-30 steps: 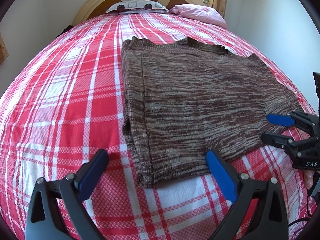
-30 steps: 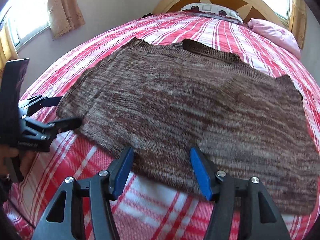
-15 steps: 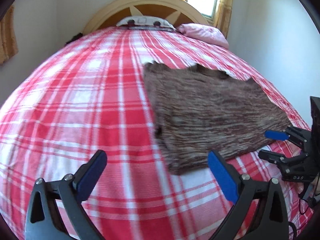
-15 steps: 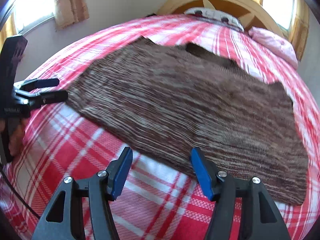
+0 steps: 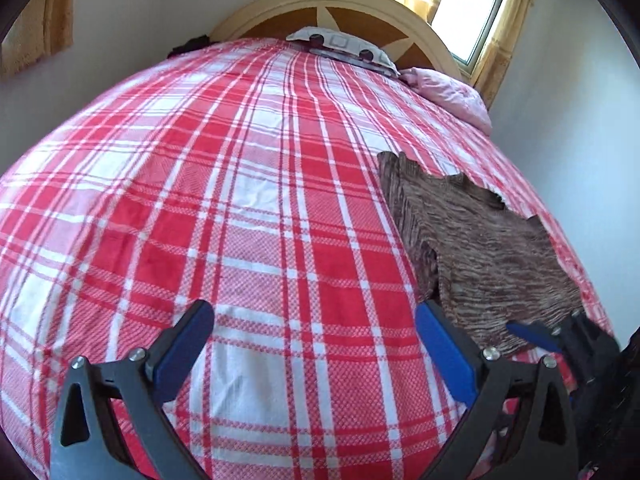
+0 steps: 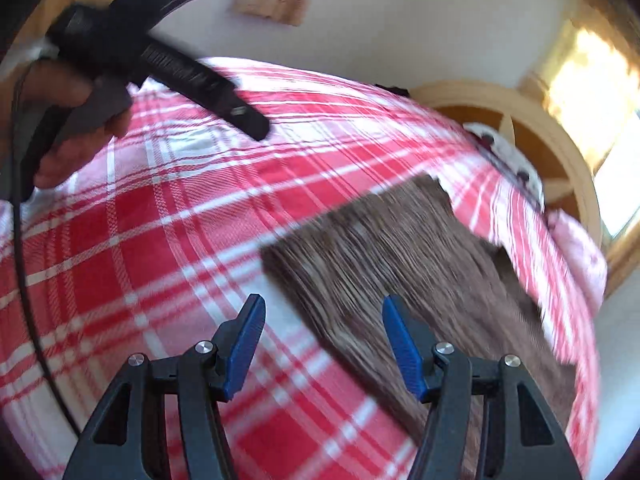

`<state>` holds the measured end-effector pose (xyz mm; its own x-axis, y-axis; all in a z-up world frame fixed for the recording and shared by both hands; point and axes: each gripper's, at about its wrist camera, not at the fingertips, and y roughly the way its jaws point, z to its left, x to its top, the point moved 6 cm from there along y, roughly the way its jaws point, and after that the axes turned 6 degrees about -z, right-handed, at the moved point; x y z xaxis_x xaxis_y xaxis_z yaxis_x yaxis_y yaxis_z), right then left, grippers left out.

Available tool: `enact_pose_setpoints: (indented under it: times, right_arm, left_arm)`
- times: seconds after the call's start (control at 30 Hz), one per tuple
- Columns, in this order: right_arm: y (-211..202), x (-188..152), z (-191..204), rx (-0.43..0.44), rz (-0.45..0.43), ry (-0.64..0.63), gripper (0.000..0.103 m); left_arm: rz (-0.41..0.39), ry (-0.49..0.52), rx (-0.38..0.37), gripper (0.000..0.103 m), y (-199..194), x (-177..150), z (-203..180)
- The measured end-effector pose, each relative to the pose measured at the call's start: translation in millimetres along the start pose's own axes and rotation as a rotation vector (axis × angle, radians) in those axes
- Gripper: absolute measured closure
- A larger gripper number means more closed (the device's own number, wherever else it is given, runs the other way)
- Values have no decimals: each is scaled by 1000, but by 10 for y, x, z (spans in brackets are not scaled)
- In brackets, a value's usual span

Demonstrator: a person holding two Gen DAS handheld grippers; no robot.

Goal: Fold small clothes
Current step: 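Grasp the side of the folded sweater with the right gripper while the left gripper grasps beside it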

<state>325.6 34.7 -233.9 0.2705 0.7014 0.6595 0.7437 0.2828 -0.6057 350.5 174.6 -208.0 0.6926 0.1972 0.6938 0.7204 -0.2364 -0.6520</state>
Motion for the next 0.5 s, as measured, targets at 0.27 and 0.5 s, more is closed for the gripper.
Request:
enact_pose_setpoints:
  times: [0.27, 0.5]
  right_arm:
    - [185, 56, 14, -57, 12, 31, 41]
    - [260, 1, -49, -57, 19, 93, 73]
  left_arm:
    - [53, -2, -148, 0, 340, 234, -257]
    - [100, -21, -304, 0, 745, 467, -604]
